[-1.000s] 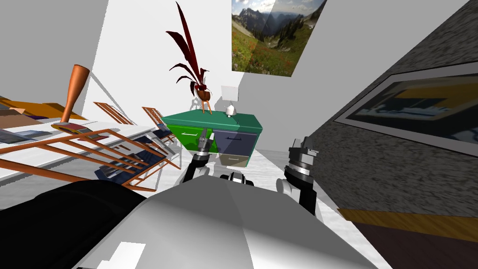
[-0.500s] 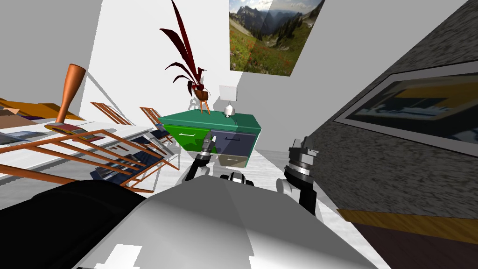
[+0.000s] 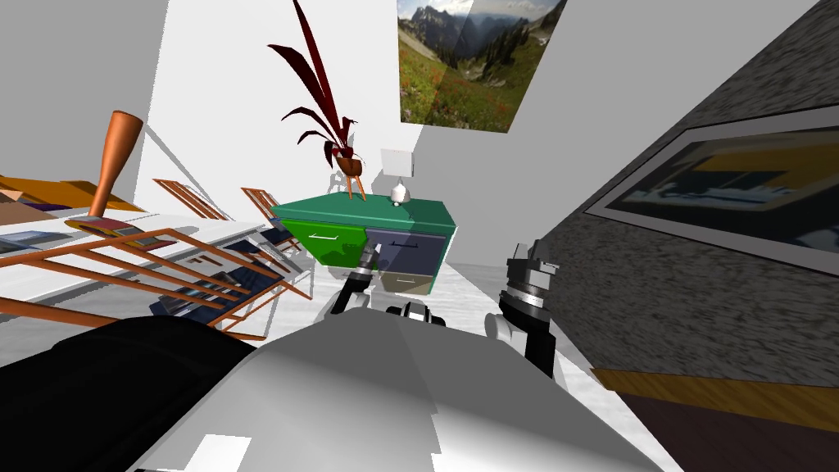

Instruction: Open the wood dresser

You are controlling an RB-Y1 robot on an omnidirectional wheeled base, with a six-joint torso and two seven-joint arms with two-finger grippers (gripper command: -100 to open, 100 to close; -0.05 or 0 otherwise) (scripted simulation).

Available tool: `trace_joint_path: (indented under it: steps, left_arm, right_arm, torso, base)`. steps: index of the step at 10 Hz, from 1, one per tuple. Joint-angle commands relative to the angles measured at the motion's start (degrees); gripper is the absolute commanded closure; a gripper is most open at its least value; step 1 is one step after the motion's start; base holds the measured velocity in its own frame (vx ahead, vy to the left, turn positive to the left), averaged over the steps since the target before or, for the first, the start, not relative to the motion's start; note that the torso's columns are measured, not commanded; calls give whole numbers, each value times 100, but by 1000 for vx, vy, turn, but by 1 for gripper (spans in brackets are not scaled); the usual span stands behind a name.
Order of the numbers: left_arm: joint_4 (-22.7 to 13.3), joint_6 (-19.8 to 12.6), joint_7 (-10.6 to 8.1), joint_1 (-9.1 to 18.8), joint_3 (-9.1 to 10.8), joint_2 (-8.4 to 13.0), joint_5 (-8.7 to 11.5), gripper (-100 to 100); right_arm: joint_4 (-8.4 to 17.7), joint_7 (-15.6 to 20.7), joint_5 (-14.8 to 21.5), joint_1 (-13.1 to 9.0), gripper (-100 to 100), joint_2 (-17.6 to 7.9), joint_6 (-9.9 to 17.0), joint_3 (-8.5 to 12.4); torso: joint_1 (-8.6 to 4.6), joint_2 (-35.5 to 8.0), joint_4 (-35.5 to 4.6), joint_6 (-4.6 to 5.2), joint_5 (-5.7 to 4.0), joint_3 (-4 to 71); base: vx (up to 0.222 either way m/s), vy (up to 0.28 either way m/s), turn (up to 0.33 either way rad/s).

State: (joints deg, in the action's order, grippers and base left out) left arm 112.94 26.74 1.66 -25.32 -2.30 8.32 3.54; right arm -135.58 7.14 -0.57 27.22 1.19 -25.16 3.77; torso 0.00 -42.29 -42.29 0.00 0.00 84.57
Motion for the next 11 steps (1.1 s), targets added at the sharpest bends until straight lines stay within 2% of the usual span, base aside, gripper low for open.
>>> trace_joint_path:
  steps: [1,3,6,11]
  left_arm:
    - [-308,-181,18,73,11,29,-26,-100]
    - [-592,-327,37,150,20,10,-51,-100]
    - [-808,-437,52,209,26,-91,-71,-100]
    - [-1118,-596,72,294,35,-710,-99,-100]
  right_arm:
    - [0,0,0,0,0,0,0,0]
    - [0,0,0,0,0,0,0,0]
    - [0,0,0,0,0,0,0,0]
    - [0,0,0,0,0,0,0,0]
  torso:
    - [1,0,0,0,0,0]
    - [-4,2,1,0,-1,1]
    - [4,-2,-1,0,1,-1]
    - [3,-3,-1,0,1,-2]
  base:
    - [26,-40,-4]
    - [33,-48,-6]
    - [25,-34,-3]
    - [17,-23,-3]
